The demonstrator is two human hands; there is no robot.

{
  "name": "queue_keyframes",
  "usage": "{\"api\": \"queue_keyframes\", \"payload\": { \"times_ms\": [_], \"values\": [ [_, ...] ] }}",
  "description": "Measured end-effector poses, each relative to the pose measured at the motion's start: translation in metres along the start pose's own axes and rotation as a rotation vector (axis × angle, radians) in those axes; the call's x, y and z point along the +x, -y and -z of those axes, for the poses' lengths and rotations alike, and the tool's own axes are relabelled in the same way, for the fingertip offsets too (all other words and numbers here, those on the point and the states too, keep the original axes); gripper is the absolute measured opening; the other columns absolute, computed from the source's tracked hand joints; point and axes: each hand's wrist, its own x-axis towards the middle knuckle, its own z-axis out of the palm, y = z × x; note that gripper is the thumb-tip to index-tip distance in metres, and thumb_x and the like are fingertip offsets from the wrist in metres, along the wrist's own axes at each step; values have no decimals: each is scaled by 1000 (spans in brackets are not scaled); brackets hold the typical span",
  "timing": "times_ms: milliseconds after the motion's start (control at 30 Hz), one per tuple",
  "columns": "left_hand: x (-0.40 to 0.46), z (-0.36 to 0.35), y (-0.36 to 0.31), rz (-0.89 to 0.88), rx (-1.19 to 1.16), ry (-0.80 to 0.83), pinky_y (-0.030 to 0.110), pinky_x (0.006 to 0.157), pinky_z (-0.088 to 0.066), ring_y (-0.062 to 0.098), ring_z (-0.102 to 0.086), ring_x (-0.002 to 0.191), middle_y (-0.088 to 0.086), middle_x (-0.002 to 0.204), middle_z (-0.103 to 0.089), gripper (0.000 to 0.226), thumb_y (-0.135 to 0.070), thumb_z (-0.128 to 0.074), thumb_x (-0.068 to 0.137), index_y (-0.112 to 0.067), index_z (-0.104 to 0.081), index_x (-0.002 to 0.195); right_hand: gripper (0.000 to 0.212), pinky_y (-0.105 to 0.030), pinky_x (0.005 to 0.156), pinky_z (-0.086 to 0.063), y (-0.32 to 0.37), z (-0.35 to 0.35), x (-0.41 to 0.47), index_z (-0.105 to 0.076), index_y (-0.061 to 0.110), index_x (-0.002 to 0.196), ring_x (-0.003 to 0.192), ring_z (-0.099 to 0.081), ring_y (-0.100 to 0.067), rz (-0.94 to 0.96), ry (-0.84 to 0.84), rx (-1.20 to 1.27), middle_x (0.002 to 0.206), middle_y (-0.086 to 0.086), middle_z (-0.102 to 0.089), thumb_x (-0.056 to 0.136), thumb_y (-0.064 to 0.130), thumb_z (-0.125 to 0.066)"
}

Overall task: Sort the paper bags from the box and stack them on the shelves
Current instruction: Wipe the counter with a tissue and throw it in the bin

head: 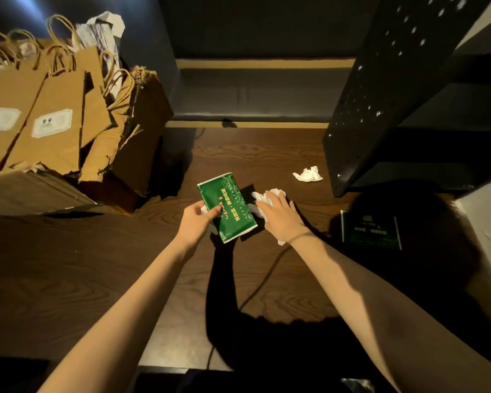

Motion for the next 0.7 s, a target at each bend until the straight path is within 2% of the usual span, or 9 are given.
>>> {"api": "queue_keyframes", "payload": {
  "times_ms": [67, 133, 200, 300, 367, 433, 500, 633, 700],
  "values": [
    [1, -1, -1, 7, -6, -2, 6, 59, -46, -6, -61, 63, -3, 84, -64, 15, -2, -55, 91, -1, -61, 105, 55, -51, 109, -24, -1, -6, 0, -34, 20, 141, 140, -19, -32, -31, -21, -12, 146, -6, -29, 90, 10, -52],
    [2, -2, -2, 6, -8, 4, 5, 58, -46, -9, -61, 61, -4, 84, -64, 14, -2, -55, 91, -2, -61, 104, 51, -42, 103, -34, -3, -9, -2, -39, 11, 134, 130, -35, -31, -46, -90, -62, 136, -10, -38, 87, 8, -59],
    [2, -5, -4, 0, -7, 23, 5, 58, -45, -11, -60, 59, -3, 85, -64, 14, -1, -54, 91, -3, -61, 104, 34, -36, 93, -41, -5, -6, -7, -42, 8, 126, 120, -45, -30, -99, -152, -60, 128, -12, -44, 93, 10, -50],
    [2, -12, -9, -19, -5, 57, 5, 60, -46, -10, -62, 62, -3, 87, -64, 16, -1, -54, 92, -4, -61, 106, 22, -34, 71, -43, -12, 5, -18, -44, 7, 117, 101, -57, -30, -172, -244, -16, 117, -12, -50, 95, 10, -43],
    [1, -19, -13, -30, -9, 82, 6, 60, -46, -9, -62, 62, -4, 87, -64, 16, -1, -54, 91, -5, -61, 105, 23, -34, 62, -40, -25, 16, -30, -45, 7, 116, 89, -61, -32, -227, -305, -2, 112, -12, -52, 94, 5, -39],
    [0, -28, -17, -43, -9, 109, 6, 60, -47, -8, -63, 62, -4, 86, -64, 15, -1, -54, 91, -6, -61, 104, 28, -37, 70, -46, -46, 27, -43, -43, 9, 120, 93, -60, -32, -281, -288, 63, 112, -12, -54, 92, 6, -42],
    [-1, -37, -19, -48, -16, 135, 7, 60, -48, -7, -63, 62, -1, 87, -65, 15, -2, -54, 91, -6, -61, 104, 34, -38, 80, -47, -70, 40, -58, -40, 11, 126, 100, -57, -32, -345, -200, 172, 115, -13, -55, 92, 11, -47],
    [-6, -56, -22, -48, -35, 178, 7, 57, -48, -6, -64, 59, -5, 79, -68, 15, 1, -53, 92, -4, -60, 103, 45, -33, 79, -42, -112, 47, -87, -36, 18, 138, 104, -57, -29, -518, -78, 198, 115, -11, -60, 95, 22, -49],
    [-9, -63, -21, -41, -39, 195, 8, 57, -48, -5, -64, 59, -2, 81, -68, 17, 2, -52, 92, -1, -60, 106, 55, -34, 80, -44, -121, 45, -96, -28, 21, 144, 103, -58, -27, -565, -27, 96, 117, -11, -58, 94, 25, -51]
  ]
}}
